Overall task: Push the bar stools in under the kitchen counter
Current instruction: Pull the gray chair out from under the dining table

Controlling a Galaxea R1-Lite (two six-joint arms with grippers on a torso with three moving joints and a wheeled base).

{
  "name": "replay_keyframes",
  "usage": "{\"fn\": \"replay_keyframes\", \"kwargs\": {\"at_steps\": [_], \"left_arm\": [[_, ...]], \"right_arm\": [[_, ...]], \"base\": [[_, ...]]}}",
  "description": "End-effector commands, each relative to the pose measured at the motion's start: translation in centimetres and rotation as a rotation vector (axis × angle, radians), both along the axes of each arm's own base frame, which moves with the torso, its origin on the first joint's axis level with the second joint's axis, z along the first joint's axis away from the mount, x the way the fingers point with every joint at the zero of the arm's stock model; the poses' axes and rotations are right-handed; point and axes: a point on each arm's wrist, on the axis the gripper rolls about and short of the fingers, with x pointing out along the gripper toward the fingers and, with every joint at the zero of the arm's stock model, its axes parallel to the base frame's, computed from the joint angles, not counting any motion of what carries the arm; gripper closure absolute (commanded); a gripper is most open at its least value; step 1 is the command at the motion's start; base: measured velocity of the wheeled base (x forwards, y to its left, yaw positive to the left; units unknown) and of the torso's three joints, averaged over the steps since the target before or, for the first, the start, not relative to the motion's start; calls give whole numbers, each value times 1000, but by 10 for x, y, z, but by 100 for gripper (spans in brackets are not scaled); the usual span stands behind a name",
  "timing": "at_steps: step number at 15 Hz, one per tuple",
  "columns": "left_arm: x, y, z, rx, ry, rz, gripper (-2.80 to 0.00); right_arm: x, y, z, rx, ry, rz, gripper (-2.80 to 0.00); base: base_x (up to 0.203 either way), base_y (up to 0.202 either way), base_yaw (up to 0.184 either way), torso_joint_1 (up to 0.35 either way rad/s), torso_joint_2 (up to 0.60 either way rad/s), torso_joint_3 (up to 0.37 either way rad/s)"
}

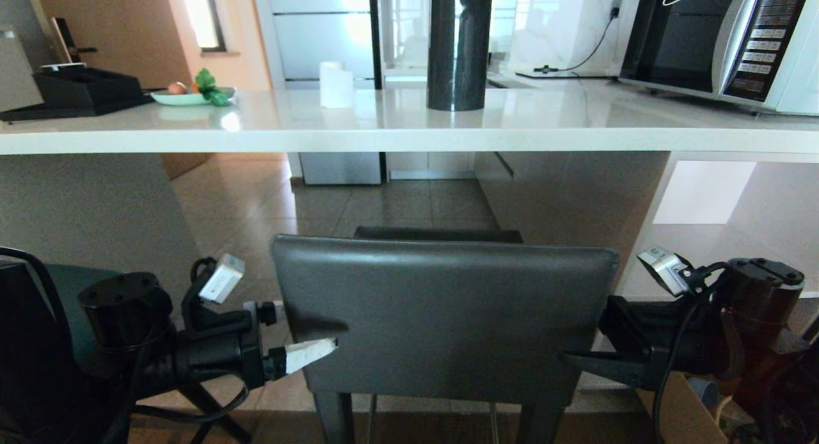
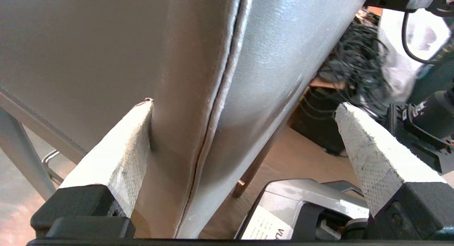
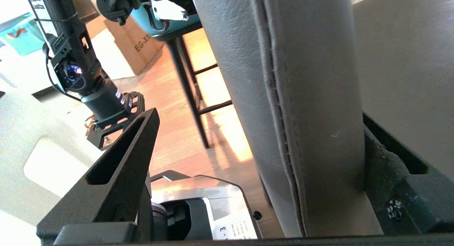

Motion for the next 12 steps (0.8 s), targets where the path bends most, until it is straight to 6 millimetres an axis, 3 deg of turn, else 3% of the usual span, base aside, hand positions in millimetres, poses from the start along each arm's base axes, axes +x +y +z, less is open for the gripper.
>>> {"fn": "replay_keyframes", "kwargs": {"at_steps": [1, 12], "left_arm": [[0, 0, 2, -3, -11, -5, -280], [-3, 0, 3, -2, -12, -3, -280]], "right_arm": [[0, 0, 1, 2, -8, 8, -280], [-3, -1, 1, 1, -6, 6, -280]], "base": [[-195, 0, -4, 4, -1, 2], [-188, 0, -1, 3, 2, 3]]}}
